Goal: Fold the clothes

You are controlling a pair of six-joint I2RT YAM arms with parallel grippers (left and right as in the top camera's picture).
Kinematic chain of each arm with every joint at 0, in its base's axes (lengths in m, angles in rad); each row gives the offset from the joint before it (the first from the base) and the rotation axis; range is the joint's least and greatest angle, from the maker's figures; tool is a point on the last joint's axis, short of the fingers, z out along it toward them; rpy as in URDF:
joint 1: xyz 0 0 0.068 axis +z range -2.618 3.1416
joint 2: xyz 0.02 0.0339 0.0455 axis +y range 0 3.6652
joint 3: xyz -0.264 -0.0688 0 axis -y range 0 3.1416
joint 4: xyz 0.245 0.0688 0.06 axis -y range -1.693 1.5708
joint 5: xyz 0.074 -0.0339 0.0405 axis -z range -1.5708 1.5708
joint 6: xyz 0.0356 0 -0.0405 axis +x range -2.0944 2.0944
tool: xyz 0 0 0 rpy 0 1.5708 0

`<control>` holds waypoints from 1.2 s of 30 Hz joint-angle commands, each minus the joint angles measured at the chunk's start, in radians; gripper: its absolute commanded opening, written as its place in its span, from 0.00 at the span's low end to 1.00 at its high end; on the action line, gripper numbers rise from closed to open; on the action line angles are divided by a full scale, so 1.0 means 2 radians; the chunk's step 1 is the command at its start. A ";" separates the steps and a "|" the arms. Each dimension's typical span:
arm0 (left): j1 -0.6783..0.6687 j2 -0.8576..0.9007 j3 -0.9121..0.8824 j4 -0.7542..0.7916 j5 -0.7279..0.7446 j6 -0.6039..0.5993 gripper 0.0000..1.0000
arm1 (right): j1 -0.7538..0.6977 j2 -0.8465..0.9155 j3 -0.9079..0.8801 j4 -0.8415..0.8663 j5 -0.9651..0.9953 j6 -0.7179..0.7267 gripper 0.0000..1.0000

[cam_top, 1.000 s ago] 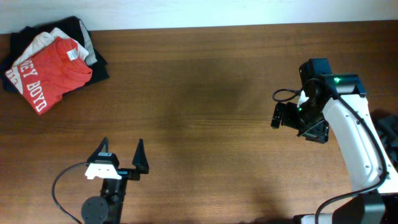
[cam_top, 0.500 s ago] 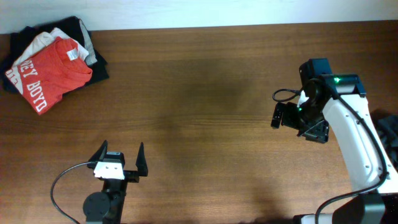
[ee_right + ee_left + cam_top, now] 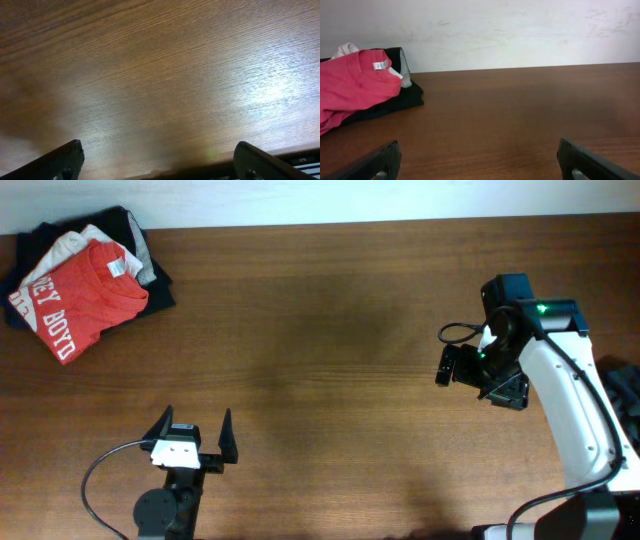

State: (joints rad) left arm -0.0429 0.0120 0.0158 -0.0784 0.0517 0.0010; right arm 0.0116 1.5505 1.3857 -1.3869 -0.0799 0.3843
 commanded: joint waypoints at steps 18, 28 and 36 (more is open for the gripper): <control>0.000 -0.003 -0.004 0.001 0.002 0.010 0.99 | -0.002 -0.568 -0.243 0.216 0.006 -0.008 0.99; 0.000 -0.003 -0.004 0.001 0.002 0.010 0.99 | -0.003 -0.755 -0.527 0.509 -0.035 -0.041 0.99; 0.000 -0.003 -0.004 0.001 0.002 0.010 0.99 | -0.003 -0.774 -0.612 0.646 -0.061 -0.105 0.98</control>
State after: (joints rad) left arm -0.0429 0.0109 0.0158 -0.0780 0.0517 0.0044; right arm 0.0116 0.0147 0.1898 -0.1352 -0.1787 0.2512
